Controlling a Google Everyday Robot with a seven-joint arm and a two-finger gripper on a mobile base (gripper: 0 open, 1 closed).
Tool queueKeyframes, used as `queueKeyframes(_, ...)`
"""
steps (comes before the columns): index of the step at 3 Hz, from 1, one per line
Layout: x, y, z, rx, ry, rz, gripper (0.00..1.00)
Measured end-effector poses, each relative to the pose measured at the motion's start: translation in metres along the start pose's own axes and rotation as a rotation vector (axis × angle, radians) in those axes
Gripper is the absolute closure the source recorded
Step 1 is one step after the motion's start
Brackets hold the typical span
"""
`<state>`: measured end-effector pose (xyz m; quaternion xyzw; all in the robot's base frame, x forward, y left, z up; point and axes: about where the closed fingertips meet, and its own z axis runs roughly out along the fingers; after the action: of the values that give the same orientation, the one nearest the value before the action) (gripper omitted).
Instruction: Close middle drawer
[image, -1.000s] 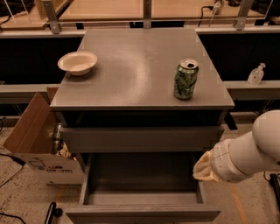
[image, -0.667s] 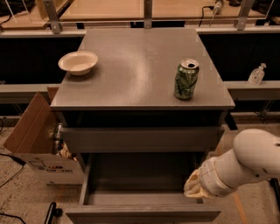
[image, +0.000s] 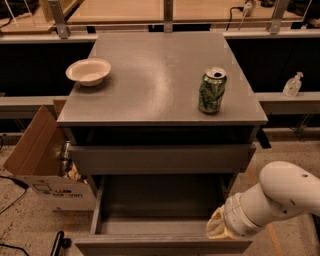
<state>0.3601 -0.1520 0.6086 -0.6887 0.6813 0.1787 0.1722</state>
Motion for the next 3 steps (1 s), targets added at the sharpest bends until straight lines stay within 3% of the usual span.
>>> queueKeyframes(1, 0.028, 0.022, 0.068, 0.016, -0.091, 0.004, 1.00)
queueKeyframes(2, 0.051, 0.035, 0.105, 0.078, -0.179, -0.075, 1.00)
queueKeyframes(3, 0.050, 0.035, 0.104, 0.078, -0.178, -0.073, 1.00)
